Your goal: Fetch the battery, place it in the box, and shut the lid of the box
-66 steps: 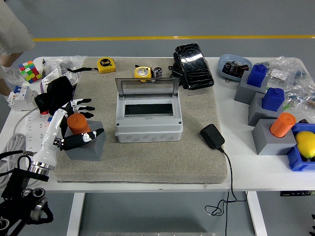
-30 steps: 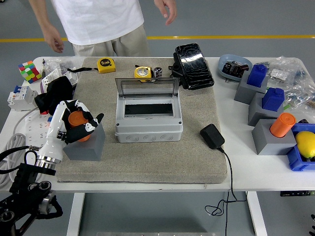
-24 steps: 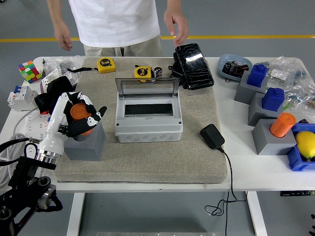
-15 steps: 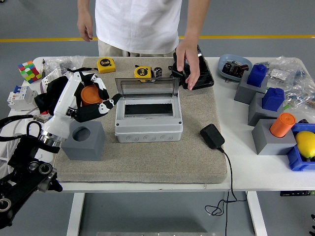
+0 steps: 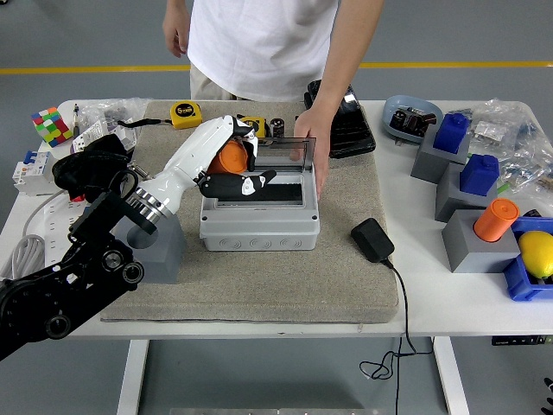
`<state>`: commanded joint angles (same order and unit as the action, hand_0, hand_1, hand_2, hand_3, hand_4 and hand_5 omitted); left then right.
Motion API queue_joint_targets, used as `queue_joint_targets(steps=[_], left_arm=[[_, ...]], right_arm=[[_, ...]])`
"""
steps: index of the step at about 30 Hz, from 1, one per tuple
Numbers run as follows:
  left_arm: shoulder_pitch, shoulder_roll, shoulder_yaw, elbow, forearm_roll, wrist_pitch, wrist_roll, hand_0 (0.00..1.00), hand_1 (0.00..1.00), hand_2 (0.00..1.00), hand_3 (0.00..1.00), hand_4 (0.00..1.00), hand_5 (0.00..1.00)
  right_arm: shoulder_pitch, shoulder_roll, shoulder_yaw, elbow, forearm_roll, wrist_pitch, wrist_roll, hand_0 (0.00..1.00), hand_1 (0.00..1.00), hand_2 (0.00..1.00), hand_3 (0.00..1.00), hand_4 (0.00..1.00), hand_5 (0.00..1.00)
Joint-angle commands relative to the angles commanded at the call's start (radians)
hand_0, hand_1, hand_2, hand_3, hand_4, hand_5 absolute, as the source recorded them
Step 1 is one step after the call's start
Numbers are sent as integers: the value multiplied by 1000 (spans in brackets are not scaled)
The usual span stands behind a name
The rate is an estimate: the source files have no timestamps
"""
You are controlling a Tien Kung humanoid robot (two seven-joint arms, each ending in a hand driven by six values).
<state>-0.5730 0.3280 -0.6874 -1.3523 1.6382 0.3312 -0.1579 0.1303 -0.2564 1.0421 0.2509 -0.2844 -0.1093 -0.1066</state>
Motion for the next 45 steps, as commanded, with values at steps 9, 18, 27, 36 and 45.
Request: queue_joint_targets(steps=[9, 18, 27, 36, 45], left_arm=[[-78, -33, 110, 53, 147, -48, 167, 72, 73, 219, 307, 838, 2], [-132, -91, 154, 156, 127, -47, 217, 68, 78, 224, 359, 929, 2], [-149, -138, 154, 221, 101, -31, 246, 87, 129, 275, 439, 998, 2], [-146, -156, 139, 236, 93, -7, 229, 136, 197, 311, 487, 998, 2], [-149, -155, 137, 254, 86, 0, 198, 146, 176, 289, 493, 998, 27]], right_arm=[[-2, 3, -21, 1, 9, -5, 3, 628, 654, 646, 536, 957, 425], [-1, 3, -27, 1, 13, -7, 3, 628, 654, 646, 536, 956, 425], [-6, 4, -27, 1, 13, -6, 4, 628, 654, 646, 536, 956, 425], [-6, 7, -21, 1, 9, -5, 6, 628, 654, 647, 536, 956, 425], [-3, 7, -14, 5, 3, -9, 8, 628, 654, 645, 536, 956, 424]])
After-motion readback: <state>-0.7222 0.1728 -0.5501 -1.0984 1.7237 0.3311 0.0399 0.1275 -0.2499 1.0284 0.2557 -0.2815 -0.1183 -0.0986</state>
